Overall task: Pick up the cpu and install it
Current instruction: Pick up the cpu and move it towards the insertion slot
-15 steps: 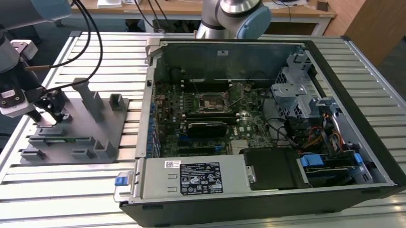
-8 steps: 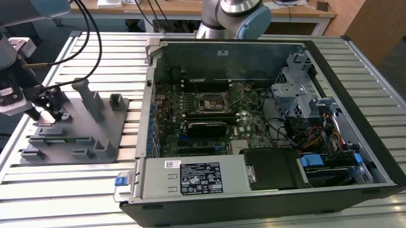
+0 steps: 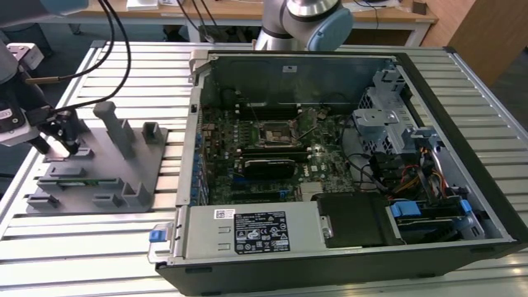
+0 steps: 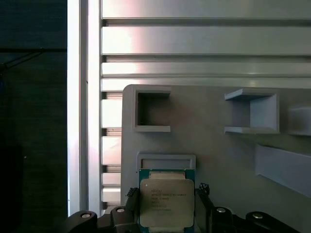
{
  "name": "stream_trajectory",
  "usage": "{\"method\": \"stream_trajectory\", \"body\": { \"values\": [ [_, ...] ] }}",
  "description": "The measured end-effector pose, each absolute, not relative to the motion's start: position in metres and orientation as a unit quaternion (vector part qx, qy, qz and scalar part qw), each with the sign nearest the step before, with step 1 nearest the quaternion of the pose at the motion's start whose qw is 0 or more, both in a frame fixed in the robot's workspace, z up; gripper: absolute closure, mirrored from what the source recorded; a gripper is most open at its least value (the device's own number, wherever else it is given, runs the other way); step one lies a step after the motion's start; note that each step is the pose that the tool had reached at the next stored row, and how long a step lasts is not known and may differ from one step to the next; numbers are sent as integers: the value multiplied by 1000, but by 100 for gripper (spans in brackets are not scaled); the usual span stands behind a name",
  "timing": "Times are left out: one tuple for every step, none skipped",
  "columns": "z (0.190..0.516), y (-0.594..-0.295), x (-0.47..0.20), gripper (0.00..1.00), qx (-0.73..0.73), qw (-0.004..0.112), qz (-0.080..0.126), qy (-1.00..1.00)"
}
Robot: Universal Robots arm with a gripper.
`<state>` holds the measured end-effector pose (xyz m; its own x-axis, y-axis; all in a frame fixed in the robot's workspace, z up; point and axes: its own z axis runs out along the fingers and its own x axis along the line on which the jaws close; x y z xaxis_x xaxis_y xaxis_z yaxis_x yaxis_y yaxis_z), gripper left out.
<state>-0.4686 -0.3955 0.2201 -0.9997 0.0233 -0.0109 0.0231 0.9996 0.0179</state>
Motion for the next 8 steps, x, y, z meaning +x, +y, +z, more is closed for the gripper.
{"method": "stream_trajectory", "body": {
  "values": [
    [221,-396,-469,46,12,6,9,1000],
    [222,-396,-469,46,12,6,9,1000],
    [223,-396,-469,46,12,6,9,1000],
    [224,-396,-469,46,12,6,9,1000],
    [225,-396,-469,46,12,6,9,1000],
    [226,-396,-469,46,12,6,9,1000],
    [227,-396,-469,46,12,6,10,1000],
    [228,-396,-469,46,12,6,10,1000]
  ]
}}
